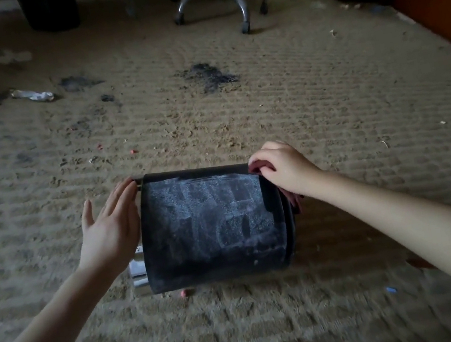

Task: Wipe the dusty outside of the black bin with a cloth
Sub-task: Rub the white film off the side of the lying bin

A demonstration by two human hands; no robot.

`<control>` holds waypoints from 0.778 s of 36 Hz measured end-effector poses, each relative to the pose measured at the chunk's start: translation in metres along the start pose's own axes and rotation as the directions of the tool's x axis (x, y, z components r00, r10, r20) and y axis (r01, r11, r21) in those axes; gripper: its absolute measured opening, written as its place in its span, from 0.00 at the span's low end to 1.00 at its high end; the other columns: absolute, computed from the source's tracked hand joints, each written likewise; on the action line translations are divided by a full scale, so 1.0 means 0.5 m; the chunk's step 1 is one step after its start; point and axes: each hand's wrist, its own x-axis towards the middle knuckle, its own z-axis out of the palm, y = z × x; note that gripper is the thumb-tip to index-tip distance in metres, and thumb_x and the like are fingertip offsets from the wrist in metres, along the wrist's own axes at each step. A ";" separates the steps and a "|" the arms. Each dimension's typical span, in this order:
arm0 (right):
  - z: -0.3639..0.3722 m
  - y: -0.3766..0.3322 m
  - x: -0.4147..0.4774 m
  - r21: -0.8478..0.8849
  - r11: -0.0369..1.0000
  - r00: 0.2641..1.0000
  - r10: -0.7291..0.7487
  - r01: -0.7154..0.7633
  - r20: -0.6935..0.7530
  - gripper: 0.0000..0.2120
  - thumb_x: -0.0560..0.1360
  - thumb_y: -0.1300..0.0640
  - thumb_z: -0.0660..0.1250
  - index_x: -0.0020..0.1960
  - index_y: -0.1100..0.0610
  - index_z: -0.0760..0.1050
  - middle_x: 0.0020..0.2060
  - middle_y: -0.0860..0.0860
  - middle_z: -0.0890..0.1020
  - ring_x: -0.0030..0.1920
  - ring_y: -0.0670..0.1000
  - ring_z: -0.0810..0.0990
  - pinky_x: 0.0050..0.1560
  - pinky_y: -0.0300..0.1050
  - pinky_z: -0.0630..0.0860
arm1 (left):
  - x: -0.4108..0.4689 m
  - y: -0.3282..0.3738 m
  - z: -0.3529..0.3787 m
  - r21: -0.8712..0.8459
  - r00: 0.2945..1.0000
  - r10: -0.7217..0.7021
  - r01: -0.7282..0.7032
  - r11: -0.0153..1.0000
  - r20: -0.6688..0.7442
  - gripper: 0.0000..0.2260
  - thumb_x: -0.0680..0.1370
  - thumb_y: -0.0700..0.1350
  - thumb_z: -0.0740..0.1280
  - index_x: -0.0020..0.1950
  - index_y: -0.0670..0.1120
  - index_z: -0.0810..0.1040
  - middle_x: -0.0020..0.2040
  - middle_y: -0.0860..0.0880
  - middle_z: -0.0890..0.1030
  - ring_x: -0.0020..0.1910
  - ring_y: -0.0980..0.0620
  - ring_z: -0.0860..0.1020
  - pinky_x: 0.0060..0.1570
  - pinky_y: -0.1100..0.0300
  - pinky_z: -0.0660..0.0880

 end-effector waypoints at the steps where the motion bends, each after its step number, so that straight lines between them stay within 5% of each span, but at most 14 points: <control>1: 0.005 -0.001 0.002 -0.016 1.000 1.000 -0.015 0.015 0.019 0.13 0.76 0.66 0.61 0.55 0.57 0.79 0.48 0.51 0.74 0.55 0.51 0.69 0.57 0.42 0.66 | 0.001 0.000 0.001 0.004 1.000 -0.005 0.005 1.000 0.000 0.25 0.80 0.53 0.43 0.72 0.47 0.64 0.73 0.52 0.65 0.69 0.52 0.67 0.70 0.41 0.48; 9: -0.021 0.028 -0.086 -0.117 0.973 0.979 -0.196 0.201 0.059 0.13 0.71 0.71 0.67 0.54 0.61 0.81 0.43 0.54 0.77 0.46 0.52 0.71 0.49 0.43 0.70 | -0.001 0.000 0.001 0.044 1.000 0.000 -0.001 0.999 0.013 0.24 0.80 0.51 0.44 0.72 0.46 0.64 0.73 0.50 0.66 0.68 0.50 0.69 0.70 0.39 0.49; 16: -0.024 -0.006 -0.019 -0.017 0.999 0.999 -0.039 0.039 -0.005 0.13 0.76 0.66 0.63 0.57 0.58 0.79 0.47 0.52 0.75 0.50 0.49 0.71 0.51 0.39 0.67 | -0.008 0.004 0.002 0.005 0.999 -0.032 0.032 0.999 0.023 0.25 0.80 0.53 0.42 0.73 0.47 0.63 0.73 0.52 0.64 0.69 0.52 0.68 0.71 0.41 0.48; 23: 0.030 -0.044 0.019 -0.063 0.996 0.998 -0.060 0.061 0.025 0.11 0.76 0.66 0.62 0.55 0.59 0.79 0.49 0.53 0.77 0.54 0.52 0.70 0.57 0.42 0.65 | -0.011 0.002 0.000 0.051 1.000 -0.021 0.021 0.998 0.011 0.24 0.80 0.52 0.44 0.72 0.47 0.64 0.73 0.52 0.66 0.68 0.51 0.69 0.70 0.41 0.49; 28: 0.029 -0.010 -0.057 -0.085 0.990 0.990 -0.118 0.111 -0.080 0.13 0.70 0.71 0.68 0.53 0.62 0.81 0.45 0.55 0.79 0.49 0.56 0.74 0.52 0.45 0.70 | -0.022 0.003 0.000 0.085 1.000 0.019 -0.018 0.996 -0.013 0.24 0.80 0.51 0.45 0.72 0.45 0.66 0.72 0.49 0.66 0.72 0.53 0.62 0.71 0.42 0.49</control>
